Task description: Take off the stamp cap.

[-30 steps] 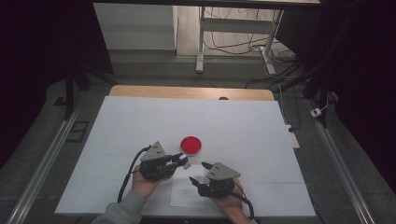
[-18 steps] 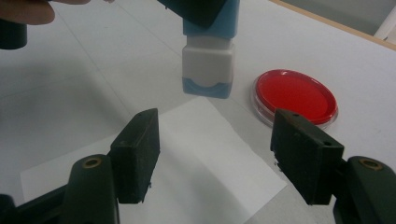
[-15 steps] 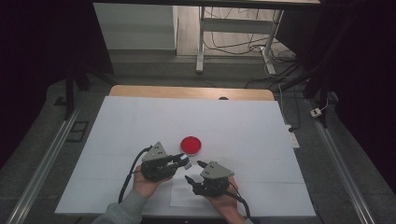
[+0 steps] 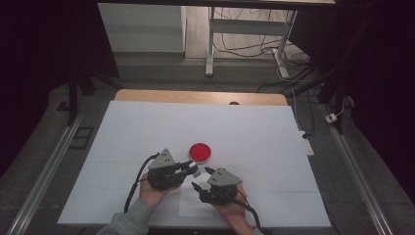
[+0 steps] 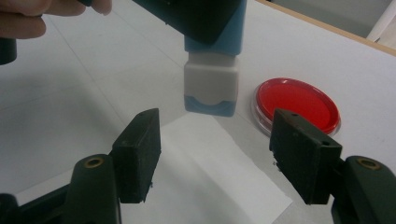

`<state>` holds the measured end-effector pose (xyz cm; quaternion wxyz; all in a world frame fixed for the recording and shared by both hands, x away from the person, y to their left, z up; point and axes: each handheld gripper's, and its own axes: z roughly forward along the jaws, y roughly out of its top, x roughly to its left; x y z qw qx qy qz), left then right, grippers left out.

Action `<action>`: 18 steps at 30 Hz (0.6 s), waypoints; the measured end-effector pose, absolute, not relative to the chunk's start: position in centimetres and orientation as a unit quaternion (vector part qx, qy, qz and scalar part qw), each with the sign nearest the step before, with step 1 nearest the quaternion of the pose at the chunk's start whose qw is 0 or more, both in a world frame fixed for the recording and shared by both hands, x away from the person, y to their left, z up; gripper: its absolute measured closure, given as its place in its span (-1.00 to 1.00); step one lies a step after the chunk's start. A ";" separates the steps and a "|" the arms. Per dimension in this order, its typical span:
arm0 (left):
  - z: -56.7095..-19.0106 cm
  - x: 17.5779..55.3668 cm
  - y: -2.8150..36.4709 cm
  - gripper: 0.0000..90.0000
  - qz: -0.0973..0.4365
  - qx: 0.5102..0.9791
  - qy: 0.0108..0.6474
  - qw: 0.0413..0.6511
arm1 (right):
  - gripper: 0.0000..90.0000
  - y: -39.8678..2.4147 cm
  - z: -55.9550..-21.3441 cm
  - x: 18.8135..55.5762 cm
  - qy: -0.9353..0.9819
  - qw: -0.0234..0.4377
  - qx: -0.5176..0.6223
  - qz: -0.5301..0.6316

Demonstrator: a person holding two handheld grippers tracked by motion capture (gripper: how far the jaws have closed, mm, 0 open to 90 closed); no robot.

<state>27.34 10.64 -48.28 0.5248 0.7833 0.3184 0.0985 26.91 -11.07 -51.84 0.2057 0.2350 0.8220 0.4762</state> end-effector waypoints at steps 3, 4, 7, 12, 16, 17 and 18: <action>-48.3 27.4 10.6 0.68 0.098 0.784 0.319 0.523 | -0.19 -10.9 -51.7 26.8 0.821 0.210 0.234 0.476; -48.4 27.4 10.6 0.68 0.098 0.784 0.319 0.523 | -0.17 -10.8 -51.7 26.8 0.821 0.212 0.233 0.476; -48.4 27.3 10.4 0.68 0.096 0.786 0.318 0.522 | -0.14 -10.7 -51.8 26.9 0.822 0.212 0.233 0.474; -48.5 27.3 10.2 0.68 0.095 0.787 0.316 0.522 | 0.02 -10.5 -51.9 26.9 0.825 0.212 0.233 0.469; -48.6 27.2 10.0 0.68 0.094 0.788 0.314 0.521 | 0.12 -10.4 -51.8 26.9 0.826 0.216 0.235 0.464; -48.6 27.2 10.0 0.68 0.093 0.788 0.314 0.521 | 0.15 -10.4 -51.8 26.9 0.826 0.217 0.237 0.464; -48.6 27.2 10.0 0.68 0.093 0.789 0.314 0.521 | 0.17 -10.4 -51.8 26.9 0.825 0.217 0.239 0.463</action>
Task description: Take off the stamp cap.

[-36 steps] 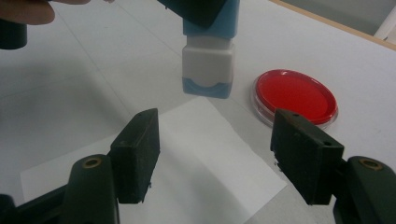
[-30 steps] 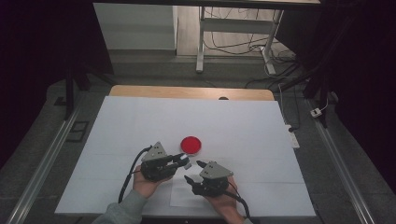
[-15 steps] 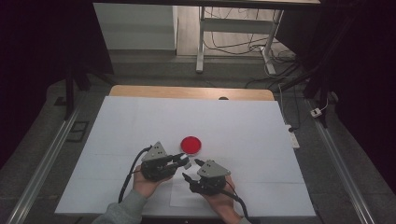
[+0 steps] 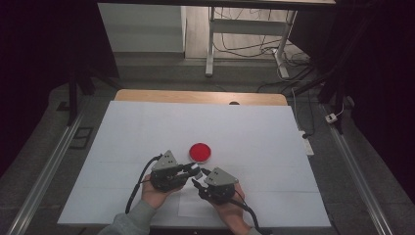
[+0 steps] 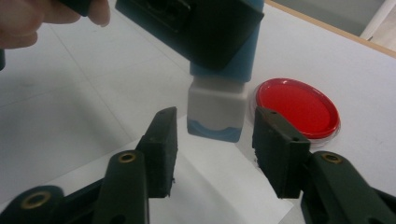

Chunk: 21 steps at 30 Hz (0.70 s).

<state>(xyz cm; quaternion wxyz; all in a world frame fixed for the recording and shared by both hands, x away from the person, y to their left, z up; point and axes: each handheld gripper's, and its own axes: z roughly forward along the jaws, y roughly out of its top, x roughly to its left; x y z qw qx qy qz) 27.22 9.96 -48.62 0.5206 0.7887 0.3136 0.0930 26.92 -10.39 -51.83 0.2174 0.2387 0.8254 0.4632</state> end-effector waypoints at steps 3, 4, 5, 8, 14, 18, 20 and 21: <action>-48.6 27.2 9.9 0.68 0.093 0.789 0.312 0.521 | 0.19 -10.4 -51.9 26.9 0.827 0.216 0.239 0.461; -48.6 27.2 9.9 0.68 0.094 0.789 0.312 0.521 | 0.20 -10.4 -51.9 27.0 0.827 0.216 0.238 0.460; -48.6 27.2 9.9 0.68 0.094 0.789 0.312 0.521 | 0.20 -10.4 -51.9 27.0 0.828 0.216 0.239 0.459; -48.6 27.2 9.9 0.68 0.094 0.788 0.313 0.522 | 0.20 -10.5 -51.9 27.0 0.828 0.214 0.240 0.459; -48.6 27.1 9.8 0.68 0.094 0.788 0.313 0.522 | 0.32 -10.5 -51.9 27.1 0.829 0.210 0.240 0.460; -48.6 27.2 9.9 0.68 0.095 0.788 0.313 0.522 | 0.39 -10.5 -51.9 27.0 0.830 0.208 0.237 0.459; -48.6 27.1 9.8 0.68 0.096 0.788 0.313 0.522 | 0.40 -10.5 -51.9 27.0 0.831 0.210 0.237 0.458; -48.6 27.1 9.8 0.68 0.096 0.788 0.313 0.522 | 0.40 -10.5 -51.9 27.0 0.831 0.210 0.237 0.458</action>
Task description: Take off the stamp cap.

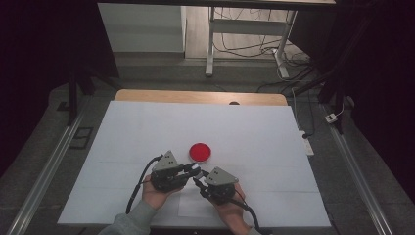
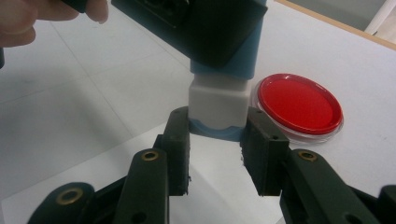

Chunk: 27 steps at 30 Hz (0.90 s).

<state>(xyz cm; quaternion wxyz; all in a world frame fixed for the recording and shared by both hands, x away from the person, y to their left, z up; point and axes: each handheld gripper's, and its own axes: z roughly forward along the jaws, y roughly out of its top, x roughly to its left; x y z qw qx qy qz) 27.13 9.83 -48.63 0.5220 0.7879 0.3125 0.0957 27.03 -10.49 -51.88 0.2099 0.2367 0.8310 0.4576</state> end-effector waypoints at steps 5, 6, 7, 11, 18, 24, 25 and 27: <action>-48.6 27.1 9.8 0.68 0.097 0.788 0.312 0.522 | 0.41 -10.5 -51.9 27.0 0.831 0.211 0.237 0.457; -48.6 27.1 9.8 0.68 0.097 0.787 0.312 0.523 | 0.41 -10.5 -51.9 27.0 0.831 0.213 0.236 0.456; -48.6 27.1 9.8 0.68 0.097 0.787 0.312 0.523 | 0.42 -10.5 -51.9 27.0 0.831 0.213 0.235 0.457; -48.6 27.1 9.8 0.68 0.097 0.787 0.313 0.523 | 0.42 -10.5 -51.9 27.0 0.832 0.217 0.234 0.454; -48.7 27.2 9.9 0.69 0.093 0.786 0.315 0.524 | 0.43 -10.4 -51.9 26.9 0.834 0.221 0.232 0.449; -48.7 27.2 9.9 0.69 0.094 0.786 0.315 0.524 | 0.43 -10.4 -51.9 26.9 0.835 0.225 0.229 0.447; -48.7 27.2 9.9 0.69 0.093 0.786 0.315 0.524 | 0.43 -10.4 -51.9 26.9 0.835 0.226 0.228 0.446; -48.7 27.2 10.0 0.69 0.089 0.786 0.315 0.525 | 0.43 -10.4 -51.9 26.8 0.835 0.226 0.229 0.447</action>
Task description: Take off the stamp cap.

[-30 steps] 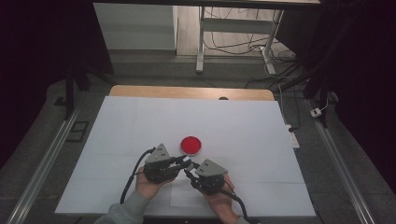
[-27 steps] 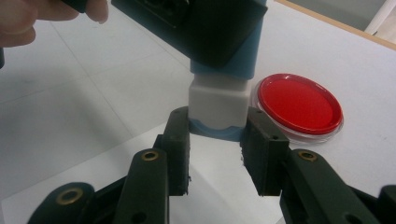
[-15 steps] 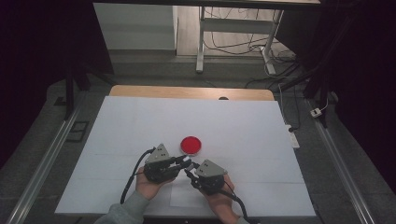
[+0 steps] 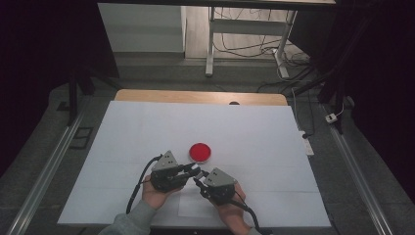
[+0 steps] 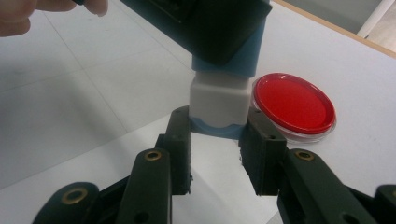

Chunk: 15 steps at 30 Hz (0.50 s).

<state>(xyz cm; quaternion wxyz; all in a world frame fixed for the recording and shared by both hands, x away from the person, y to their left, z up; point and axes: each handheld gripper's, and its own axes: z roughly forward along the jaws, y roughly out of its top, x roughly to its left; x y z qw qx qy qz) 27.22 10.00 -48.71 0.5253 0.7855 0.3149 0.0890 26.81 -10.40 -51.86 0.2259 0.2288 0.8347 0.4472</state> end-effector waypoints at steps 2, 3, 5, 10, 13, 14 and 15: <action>-48.7 27.2 10.1 0.69 0.088 0.785 0.315 0.526 | 0.43 -10.4 -51.9 26.8 0.833 0.227 0.230 0.449; -48.7 27.2 10.1 0.69 0.089 0.785 0.315 0.526 | 0.43 -10.4 -51.9 26.8 0.833 0.227 0.230 0.449; -48.7 27.2 10.0 0.69 0.089 0.785 0.315 0.526 | 0.44 -10.4 -51.9 26.7 0.832 0.229 0.230 0.450; -48.7 27.2 10.1 0.69 0.088 0.785 0.316 0.526 | 0.44 -10.4 -51.9 26.7 0.832 0.230 0.229 0.450; -48.7 27.2 10.0 0.69 0.088 0.785 0.315 0.526 | 0.44 -10.4 -51.8 26.7 0.835 0.235 0.223 0.444; -48.7 27.2 10.0 0.69 0.087 0.785 0.315 0.526 | 0.44 -10.4 -51.8 26.7 0.836 0.238 0.222 0.441; -48.7 27.2 10.1 0.69 0.087 0.785 0.315 0.527 | 0.44 -10.4 -51.8 26.7 0.836 0.238 0.222 0.441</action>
